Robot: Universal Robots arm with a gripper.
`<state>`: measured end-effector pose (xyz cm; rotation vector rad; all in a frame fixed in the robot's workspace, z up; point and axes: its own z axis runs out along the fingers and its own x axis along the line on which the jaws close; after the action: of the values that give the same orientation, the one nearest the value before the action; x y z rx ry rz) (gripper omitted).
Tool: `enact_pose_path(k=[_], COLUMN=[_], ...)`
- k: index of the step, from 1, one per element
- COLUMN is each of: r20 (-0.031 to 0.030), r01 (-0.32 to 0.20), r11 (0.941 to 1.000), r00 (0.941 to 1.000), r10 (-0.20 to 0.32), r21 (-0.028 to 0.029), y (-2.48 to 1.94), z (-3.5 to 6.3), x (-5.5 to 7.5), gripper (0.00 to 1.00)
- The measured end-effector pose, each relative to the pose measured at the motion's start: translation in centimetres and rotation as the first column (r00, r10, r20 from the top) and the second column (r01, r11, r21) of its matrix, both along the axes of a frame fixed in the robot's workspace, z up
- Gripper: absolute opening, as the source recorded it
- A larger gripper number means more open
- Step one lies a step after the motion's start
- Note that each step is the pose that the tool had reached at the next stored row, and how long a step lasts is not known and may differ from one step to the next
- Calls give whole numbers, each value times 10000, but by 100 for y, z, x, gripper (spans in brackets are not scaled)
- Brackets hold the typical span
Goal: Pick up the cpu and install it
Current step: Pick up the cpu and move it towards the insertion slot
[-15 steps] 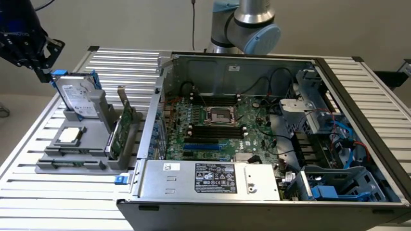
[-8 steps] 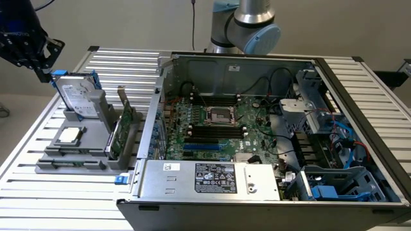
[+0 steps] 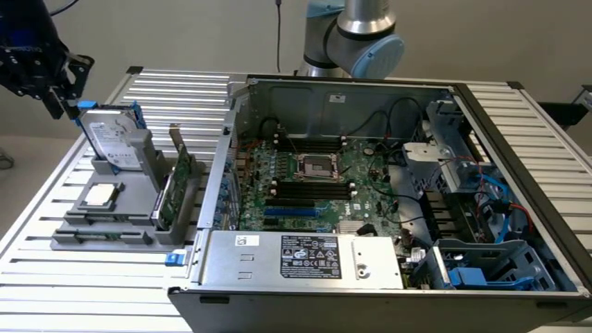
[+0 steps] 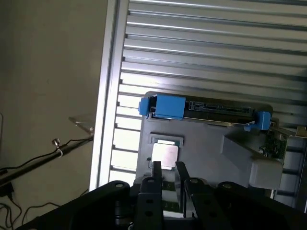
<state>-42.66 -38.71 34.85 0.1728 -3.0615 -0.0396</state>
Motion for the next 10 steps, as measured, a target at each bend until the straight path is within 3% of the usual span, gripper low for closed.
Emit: enact_pose_path(k=[6,9,10], r20=[24,34,35], r01=[33,169,218], r11=[10000,9999,9998], r00=[10000,9999,9998], r10=[-33,-169,-218], r21=[0,-4,-4], y=[-2,-7,-10], z=[-16,-69,-87], x=[-49,-74,-79], gripper=[53,59,65])
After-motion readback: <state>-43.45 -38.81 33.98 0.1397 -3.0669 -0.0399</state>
